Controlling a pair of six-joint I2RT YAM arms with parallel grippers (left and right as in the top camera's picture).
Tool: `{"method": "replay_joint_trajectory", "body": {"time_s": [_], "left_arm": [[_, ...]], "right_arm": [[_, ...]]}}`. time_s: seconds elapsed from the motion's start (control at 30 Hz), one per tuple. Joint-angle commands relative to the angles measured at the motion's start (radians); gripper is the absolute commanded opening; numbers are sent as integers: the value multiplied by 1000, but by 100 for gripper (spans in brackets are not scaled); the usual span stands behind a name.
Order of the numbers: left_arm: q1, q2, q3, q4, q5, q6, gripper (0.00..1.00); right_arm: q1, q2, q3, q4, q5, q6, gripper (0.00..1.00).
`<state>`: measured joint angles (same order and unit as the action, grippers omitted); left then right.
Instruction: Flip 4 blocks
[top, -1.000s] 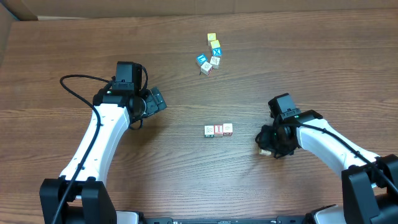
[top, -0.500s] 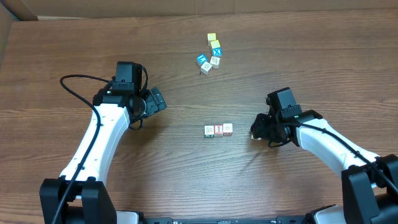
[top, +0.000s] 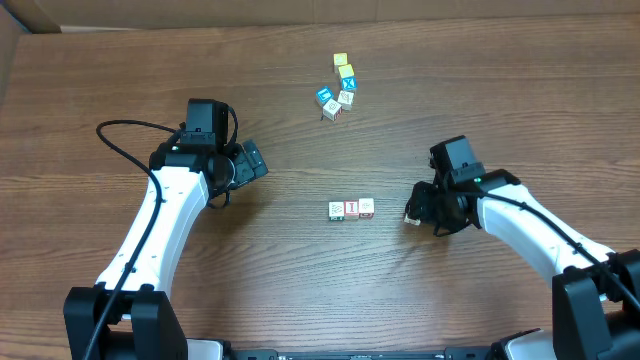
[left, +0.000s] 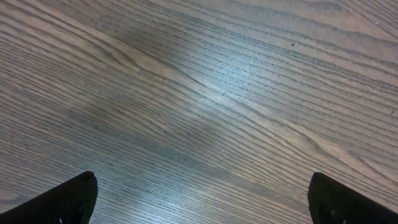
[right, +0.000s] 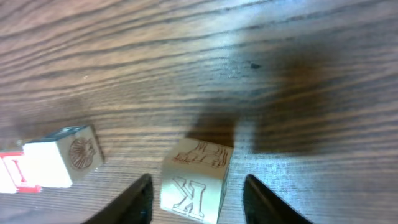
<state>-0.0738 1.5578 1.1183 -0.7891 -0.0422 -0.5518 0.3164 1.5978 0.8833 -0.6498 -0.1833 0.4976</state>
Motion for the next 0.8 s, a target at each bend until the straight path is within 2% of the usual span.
{"method": "replay_joint_trajectory", "body": {"time_s": [0.0, 0.2, 0.33, 0.43, 0.47, 0.6, 0.77], "left_arm": [[2, -2, 8, 1, -10, -5, 100], [2, -2, 8, 1, -10, -5, 100], [2, -2, 8, 1, -10, -5, 100], [2, -2, 8, 1, -10, -5, 100], [2, -2, 8, 1, -10, -5, 100], [2, -2, 8, 1, -10, -5, 100], [2, -2, 8, 1, -10, -5, 100]], "right_arm": [[2, -16, 50, -18, -1, -9, 56], [7, -14, 13, -18, -1, -8, 52], [21, -14, -6, -10, -1, -8, 57], [34, -14, -8, 0, -1, -8, 57], [39, -14, -8, 4, 3, -8, 57], [61, -13, -21, 21, 53, 1, 43], [82, -13, -30, 43, 51, 7, 42]]}}
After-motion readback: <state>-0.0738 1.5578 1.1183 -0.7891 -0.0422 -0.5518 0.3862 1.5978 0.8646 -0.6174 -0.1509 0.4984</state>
